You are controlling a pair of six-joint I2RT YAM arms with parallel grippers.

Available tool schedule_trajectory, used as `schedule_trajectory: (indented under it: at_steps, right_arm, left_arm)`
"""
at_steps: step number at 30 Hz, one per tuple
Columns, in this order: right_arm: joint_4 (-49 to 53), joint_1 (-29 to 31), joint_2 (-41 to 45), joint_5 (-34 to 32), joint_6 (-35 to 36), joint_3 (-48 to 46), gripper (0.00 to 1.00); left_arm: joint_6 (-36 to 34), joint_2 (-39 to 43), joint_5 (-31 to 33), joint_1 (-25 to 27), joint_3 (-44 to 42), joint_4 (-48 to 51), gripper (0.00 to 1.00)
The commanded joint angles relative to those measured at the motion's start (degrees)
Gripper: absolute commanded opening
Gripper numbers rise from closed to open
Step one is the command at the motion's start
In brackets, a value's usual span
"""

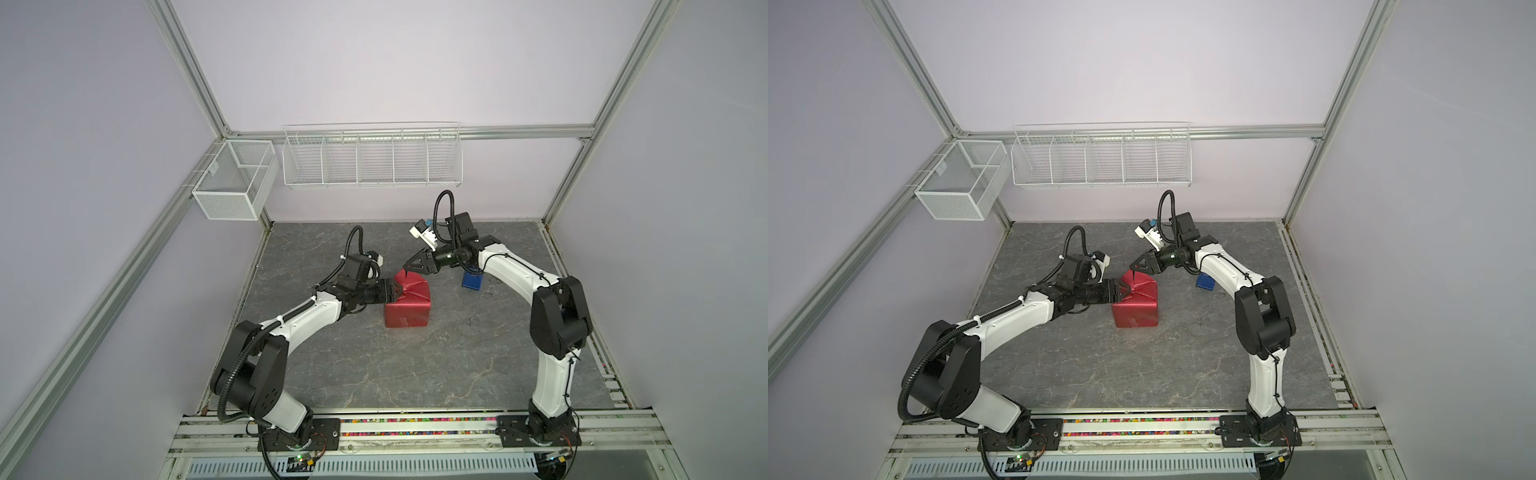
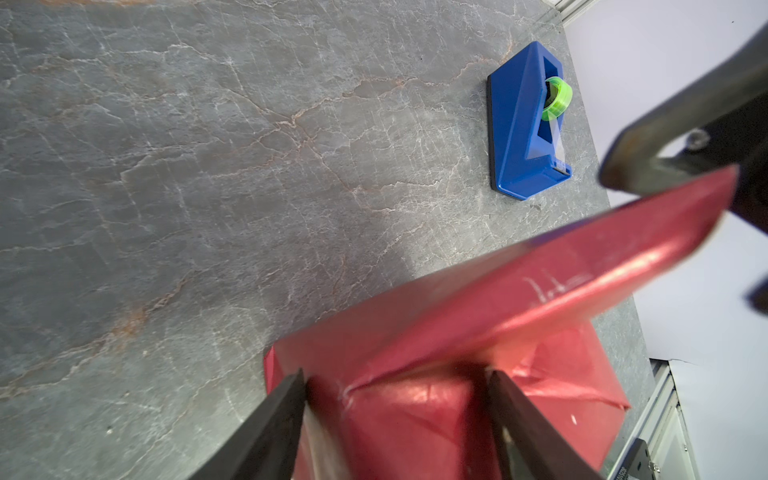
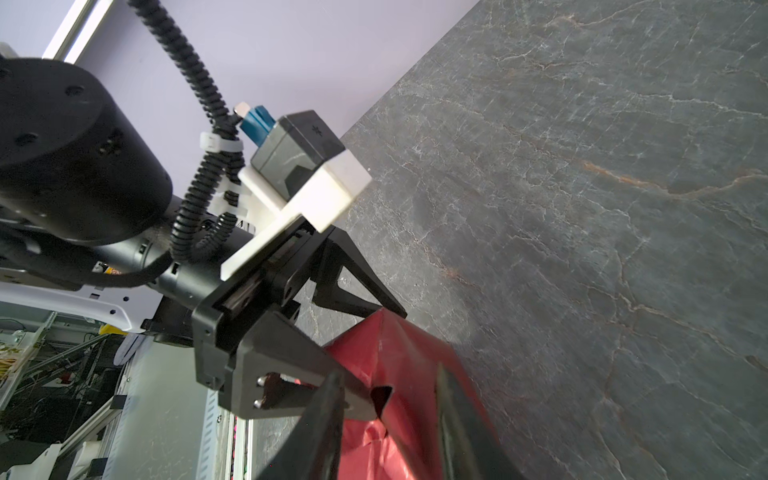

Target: Wrap the gift box in paper

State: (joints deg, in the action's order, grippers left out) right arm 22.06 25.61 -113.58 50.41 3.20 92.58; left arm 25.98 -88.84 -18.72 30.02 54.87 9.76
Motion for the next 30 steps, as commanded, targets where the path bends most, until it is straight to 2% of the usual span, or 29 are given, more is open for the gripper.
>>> schedule_trajectory:
  at_steps: [1, 24, 30]
  right_arm:
    - [0.36, 0.32, -1.07, 1.26, 0.63, 1.24, 0.38]
    - [1.03, 0.32, -2.79, 1.73, 0.52, 3.49, 0.24]
    - [1.14, 0.23, -2.03, 0.67, 0.23, 3.16, 0.07]
  left_arm:
    - [-2.06, -2.88, 3.91, 0.39, -1.43, 9.76, 0.69]
    - [-2.07, -3.14, 4.03, 0.39, -1.26, 9.63, 0.69]
    - [-2.16, -2.53, 4.04, 0.39, -0.72, 10.07, 0.69]
